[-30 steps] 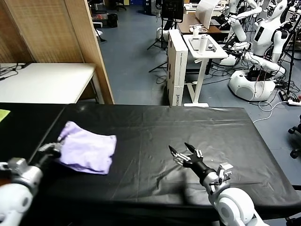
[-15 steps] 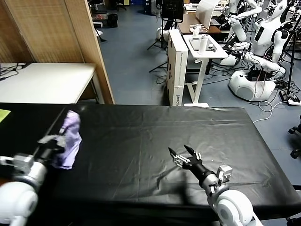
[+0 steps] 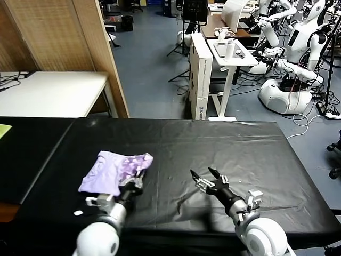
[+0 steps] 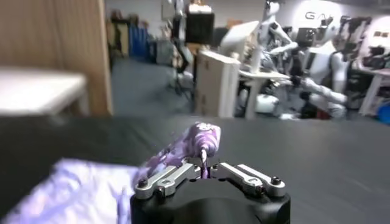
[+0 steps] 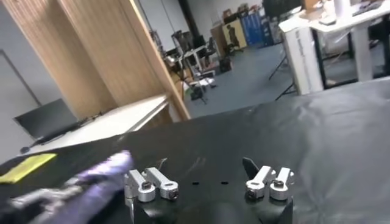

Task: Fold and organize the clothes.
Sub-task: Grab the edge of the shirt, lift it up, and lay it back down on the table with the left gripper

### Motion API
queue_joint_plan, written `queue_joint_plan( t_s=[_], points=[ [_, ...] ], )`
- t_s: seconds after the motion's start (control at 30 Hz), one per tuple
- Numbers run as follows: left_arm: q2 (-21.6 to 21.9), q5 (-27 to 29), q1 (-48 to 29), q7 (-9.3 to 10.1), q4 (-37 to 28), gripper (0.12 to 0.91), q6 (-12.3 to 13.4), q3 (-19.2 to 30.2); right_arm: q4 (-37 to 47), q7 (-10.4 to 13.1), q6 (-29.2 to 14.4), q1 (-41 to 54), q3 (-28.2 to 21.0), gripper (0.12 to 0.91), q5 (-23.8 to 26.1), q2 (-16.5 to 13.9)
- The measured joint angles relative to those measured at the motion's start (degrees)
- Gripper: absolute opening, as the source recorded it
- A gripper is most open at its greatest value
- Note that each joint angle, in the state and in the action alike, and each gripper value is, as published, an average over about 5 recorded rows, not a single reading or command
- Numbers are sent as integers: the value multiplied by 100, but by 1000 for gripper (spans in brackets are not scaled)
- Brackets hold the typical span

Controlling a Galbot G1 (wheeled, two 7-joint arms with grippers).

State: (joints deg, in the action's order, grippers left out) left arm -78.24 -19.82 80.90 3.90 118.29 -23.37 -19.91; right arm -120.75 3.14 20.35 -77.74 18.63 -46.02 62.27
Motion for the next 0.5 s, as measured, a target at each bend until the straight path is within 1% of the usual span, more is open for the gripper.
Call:
queue_joint_plan(
  t_s=[0.1,0.13,0.2,0.23,0.33,0.37,0.43,0.5],
  points=[
    [-207,70,-6,-12,-19,401,2,173,67,122,98,132,-146,907,-213,3],
    [-244,80,0,-15,-6,477,2,207,95,154,130,185,-203,907,-312,14],
    [-274,83,22,-5,49,591,5,241,158,227,197,299,-319,907,-539,50],
    [-271,75,33,9,91,667,14,242,190,268,228,361,-381,907,-650,76],
    [-222,37,35,56,250,827,85,208,319,427,324,564,-577,907,-920,175],
    [-189,27,21,63,308,861,120,180,375,472,347,638,-658,907,-975,219],
    [-101,19,-21,69,411,895,188,96,513,538,367,795,-841,907,-1032,315],
    [3,17,-63,75,479,903,228,-15,669,566,355,953,-1049,907,-1041,416]
  ],
)
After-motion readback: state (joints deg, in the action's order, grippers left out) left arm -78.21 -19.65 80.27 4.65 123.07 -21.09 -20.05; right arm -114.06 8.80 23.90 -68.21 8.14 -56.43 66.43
